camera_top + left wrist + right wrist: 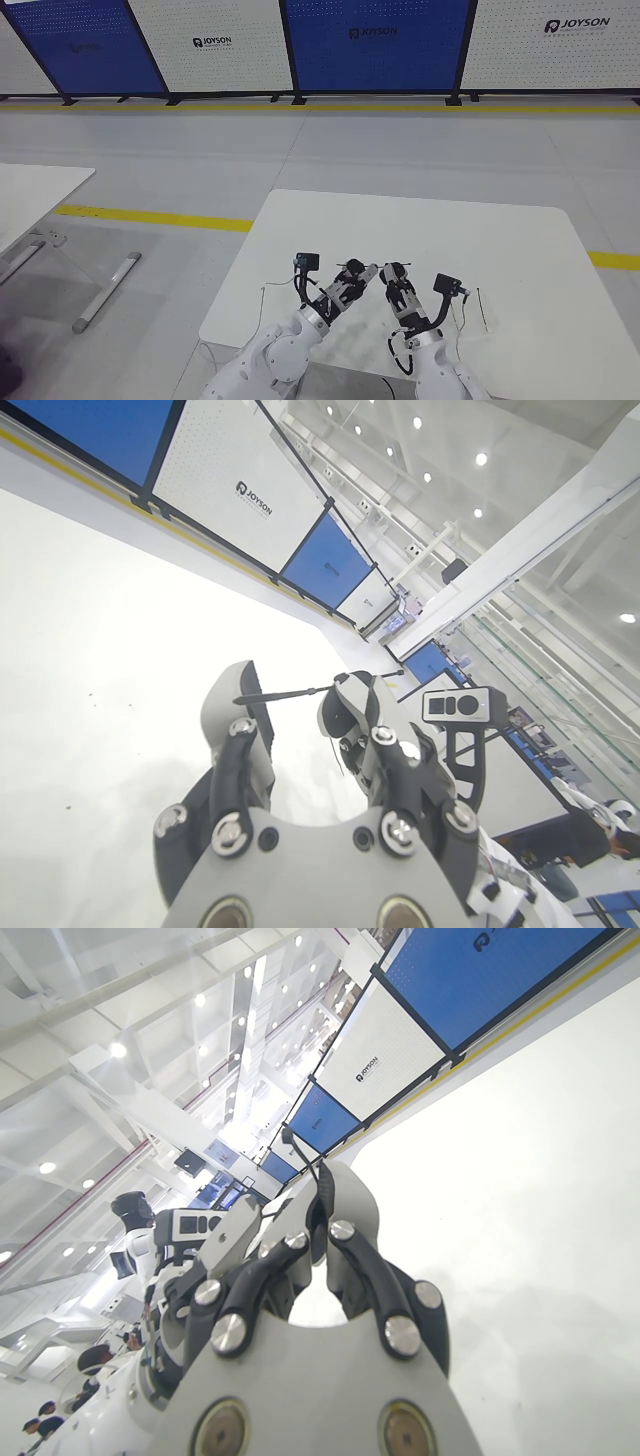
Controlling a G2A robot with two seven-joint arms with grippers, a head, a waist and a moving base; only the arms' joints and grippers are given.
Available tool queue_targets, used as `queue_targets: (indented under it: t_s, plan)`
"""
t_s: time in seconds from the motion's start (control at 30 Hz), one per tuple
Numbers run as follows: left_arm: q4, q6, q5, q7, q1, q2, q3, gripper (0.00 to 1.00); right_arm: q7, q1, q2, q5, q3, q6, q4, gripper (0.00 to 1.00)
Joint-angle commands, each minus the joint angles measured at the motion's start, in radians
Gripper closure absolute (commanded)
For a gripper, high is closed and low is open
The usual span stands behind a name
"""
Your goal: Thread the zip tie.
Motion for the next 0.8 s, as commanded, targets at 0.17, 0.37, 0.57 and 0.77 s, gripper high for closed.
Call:
queue_targets:
  t_s: [0.17, 0.37, 0.57, 0.77]
  plan:
    - [0.0, 0.0, 0.002, -0.002, -0.002, 0.0, 0.0, 1.0, 0.001, 0.0, 0.0, 0.001, 0.002, 0.0, -0.002, 1.0]
    - [-0.002, -0.003, 0.001, -0.007, -0.002, 0.0, 0.0, 1.0, 0.007, -0.002, 0.001, -0.002, 0.002, 0.0, -0.006, 1.0]
    - [-0.005, -0.006, 0.001, -0.009, -0.001, 0.001, 0.0, 1.0, 0.015, -0.003, 0.002, -0.006, 0.001, 0.002, -0.011, 1.0]
    - [-0.01, -0.009, 0.001, -0.009, 0.002, 0.001, -0.002, 1.0, 0.016, -0.003, 0.002, -0.009, 0.0, 0.003, -0.013, 1.0]
